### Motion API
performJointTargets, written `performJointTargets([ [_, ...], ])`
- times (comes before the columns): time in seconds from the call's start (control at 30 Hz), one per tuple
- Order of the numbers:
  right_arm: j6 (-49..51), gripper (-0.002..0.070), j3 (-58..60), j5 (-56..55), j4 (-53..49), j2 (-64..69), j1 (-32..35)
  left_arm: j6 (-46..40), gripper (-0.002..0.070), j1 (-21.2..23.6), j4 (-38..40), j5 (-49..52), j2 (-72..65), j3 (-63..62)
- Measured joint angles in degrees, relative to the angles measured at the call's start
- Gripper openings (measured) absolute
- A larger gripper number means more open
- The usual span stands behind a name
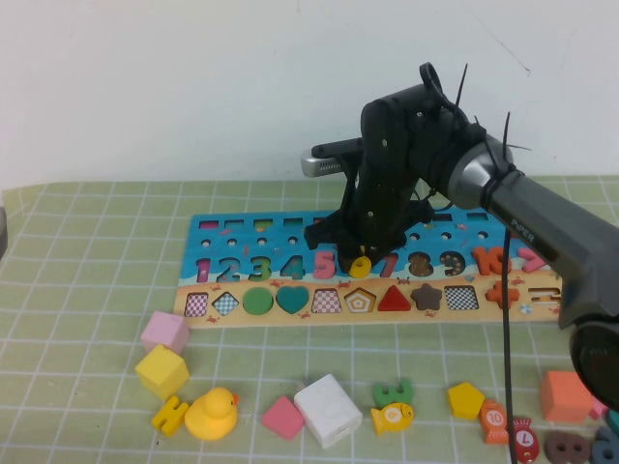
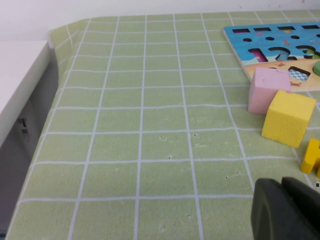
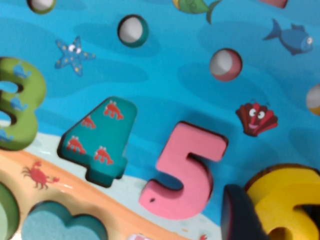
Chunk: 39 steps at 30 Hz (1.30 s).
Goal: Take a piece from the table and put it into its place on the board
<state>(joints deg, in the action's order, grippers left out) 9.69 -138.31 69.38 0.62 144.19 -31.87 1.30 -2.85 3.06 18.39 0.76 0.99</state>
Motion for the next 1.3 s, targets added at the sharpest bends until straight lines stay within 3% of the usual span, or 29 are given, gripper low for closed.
performJointTargets([
  [0.2,0.3,0.0295,0.0,-0.1,0.1,0.0,0.0,0.0,-0.0002,0.0,0.0,0.0,0.0,0.0],
  [0.43,1.4,0.0427,-0.1,-0.5,0.7,0.0,0.0,0.0,-0.0002,0.0,0.0,0.0,0.0,0.0],
  [0.67,1.5,0.0449,-6.1,1.1,0.7,0.2,-0.1,0.0,-0.0002,0.0,0.0,0.0,0.0,0.0],
  [0.73,0.9,0.0421,-9.2,1.3,0.7,0.2,-0.1,0.0,-0.0002,0.0,0.0,0.0,0.0,0.0],
  [0.8,0.4,0.0347,-11.2,1.3,0.7,0.2,-0.1,0.0,-0.0002,0.0,0.0,0.0,0.0,0.0],
  [0.9,0.0,0.0154,-12.0,1.6,0.5,0.2,-0.1,0.0,-0.0002,0.0,0.0,0.0,0.0,0.0],
  [0.97,-0.4,0.0065,-12.0,1.5,0.6,0.7,-0.1,0.0,-0.0002,0.0,0.0,0.0,0.0,0.0],
  [1.1,-0.8,0.0013,-12.0,1.5,1.6,2.7,-0.1,0.0,-0.0002,0.0,0.0,0.0,0.0,0.0],
  [1.3,-1.4,0.0,-11.5,1.6,-0.6,1.7,-0.2,0.0,-0.0002,0.0,0.0,0.0,0.0,0.0],
])
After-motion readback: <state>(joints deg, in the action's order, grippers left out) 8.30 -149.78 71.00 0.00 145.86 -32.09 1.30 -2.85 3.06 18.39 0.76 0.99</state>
